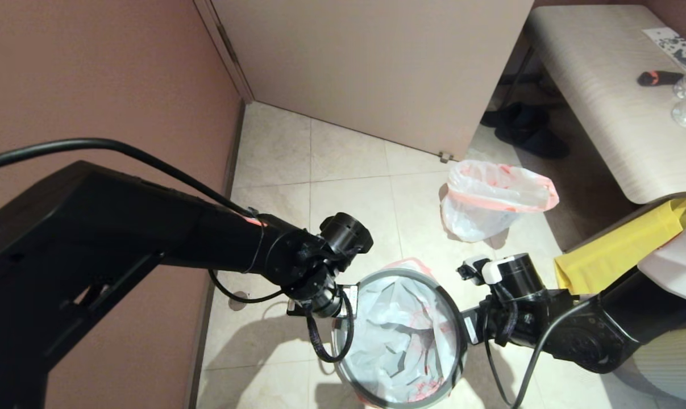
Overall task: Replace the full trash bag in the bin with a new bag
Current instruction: Place the trash can ring on the trash can
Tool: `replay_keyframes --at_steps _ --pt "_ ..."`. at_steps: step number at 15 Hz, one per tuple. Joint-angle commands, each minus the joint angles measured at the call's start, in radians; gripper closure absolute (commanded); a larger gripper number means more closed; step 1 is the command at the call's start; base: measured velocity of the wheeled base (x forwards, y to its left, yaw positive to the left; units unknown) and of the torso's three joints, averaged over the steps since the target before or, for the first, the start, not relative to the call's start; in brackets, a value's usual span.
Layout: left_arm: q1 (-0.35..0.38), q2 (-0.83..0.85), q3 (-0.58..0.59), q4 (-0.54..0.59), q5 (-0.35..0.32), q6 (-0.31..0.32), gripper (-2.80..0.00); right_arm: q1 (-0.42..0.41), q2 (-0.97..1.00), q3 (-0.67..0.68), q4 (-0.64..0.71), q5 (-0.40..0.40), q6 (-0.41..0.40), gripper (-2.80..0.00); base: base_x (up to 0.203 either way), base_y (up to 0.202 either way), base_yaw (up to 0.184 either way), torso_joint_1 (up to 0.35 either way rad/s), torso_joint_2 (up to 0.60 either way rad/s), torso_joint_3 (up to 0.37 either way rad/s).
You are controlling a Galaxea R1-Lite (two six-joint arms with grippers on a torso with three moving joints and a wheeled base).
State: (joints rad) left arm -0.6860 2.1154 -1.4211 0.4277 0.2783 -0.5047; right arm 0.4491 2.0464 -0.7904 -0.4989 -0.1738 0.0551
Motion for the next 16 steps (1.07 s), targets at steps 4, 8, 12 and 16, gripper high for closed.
replay_keyframes --at_steps 4,8,12,16 --pt "0.009 0.066 -0.006 -0.001 -0.031 -0.024 0.00 -0.001 0.014 -0.002 -0.003 0.000 0.002 0.00 0.000 0.000 0.000 0.000 0.00 0.000" --pt "0.009 0.089 -0.013 0.000 -0.050 -0.028 0.00 -0.001 0.026 -0.003 -0.004 0.002 0.002 0.00 0.000 0.000 0.000 0.000 0.00 0.000" --pt "0.009 0.127 -0.019 -0.003 -0.050 -0.028 0.00 -0.001 0.041 -0.003 -0.004 0.004 0.003 0.00 0.000 0.000 0.000 0.000 0.00 0.000" --pt "0.009 0.127 -0.035 -0.003 -0.049 -0.029 0.00 0.000 0.047 -0.003 -0.007 0.005 0.002 0.00 0.000 0.000 0.000 0.000 0.00 0.000"
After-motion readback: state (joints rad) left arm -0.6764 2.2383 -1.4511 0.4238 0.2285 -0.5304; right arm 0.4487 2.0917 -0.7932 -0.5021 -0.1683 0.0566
